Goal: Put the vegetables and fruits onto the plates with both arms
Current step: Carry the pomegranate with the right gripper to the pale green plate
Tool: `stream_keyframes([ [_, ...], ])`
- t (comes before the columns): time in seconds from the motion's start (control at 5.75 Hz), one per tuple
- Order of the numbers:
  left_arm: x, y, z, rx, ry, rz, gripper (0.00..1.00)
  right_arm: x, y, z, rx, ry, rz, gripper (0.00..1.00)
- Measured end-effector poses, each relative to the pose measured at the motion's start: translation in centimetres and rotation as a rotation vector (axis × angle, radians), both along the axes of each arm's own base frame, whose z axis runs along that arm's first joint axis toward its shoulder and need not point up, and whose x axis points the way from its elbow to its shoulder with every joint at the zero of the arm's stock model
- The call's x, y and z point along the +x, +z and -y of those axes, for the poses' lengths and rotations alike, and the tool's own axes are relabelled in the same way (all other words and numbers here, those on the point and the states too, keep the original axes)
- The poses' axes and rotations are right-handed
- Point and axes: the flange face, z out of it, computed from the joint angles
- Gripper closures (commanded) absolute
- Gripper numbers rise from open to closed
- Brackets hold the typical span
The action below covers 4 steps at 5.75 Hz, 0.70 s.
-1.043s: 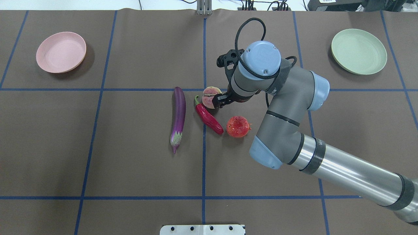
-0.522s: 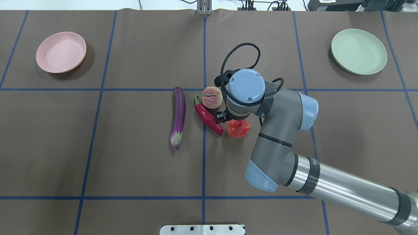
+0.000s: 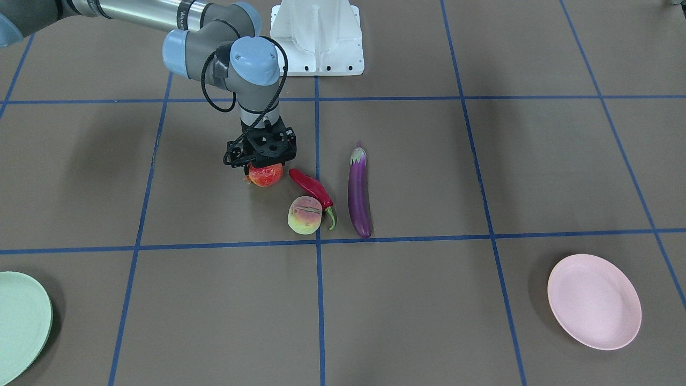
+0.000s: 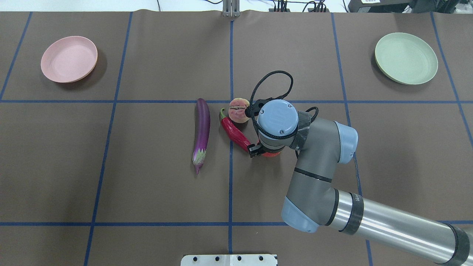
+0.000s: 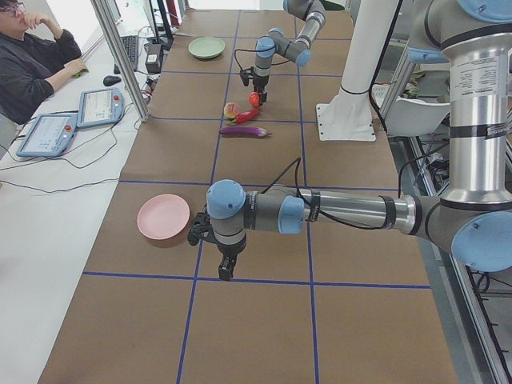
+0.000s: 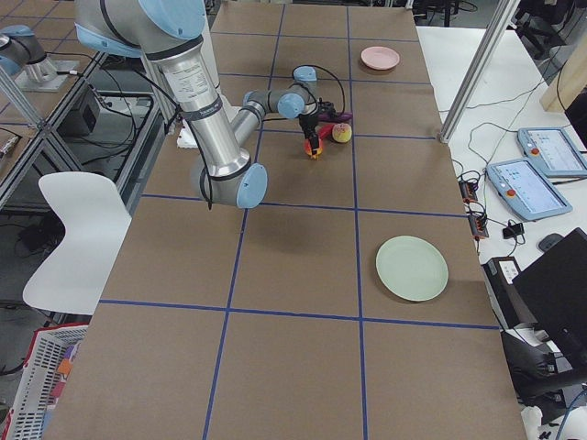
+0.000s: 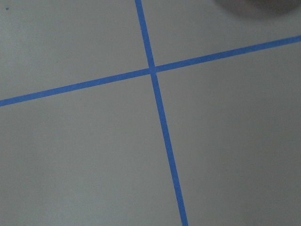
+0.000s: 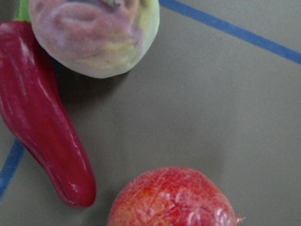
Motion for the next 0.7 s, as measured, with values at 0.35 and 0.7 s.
stream_keyframes([
  [0.35, 0.0, -0.4, 0.3, 0.011, 0.0, 0.0, 0.0, 4.8, -2.8, 2.7, -0.039, 0.009, 0.099, 1.0],
  [0.7, 0.0, -0.7, 0.6, 0.04, -0.001, -0.001, 0.0, 17.9, -1.9, 12.3, -0.016, 0.003, 0.181, 1.0],
])
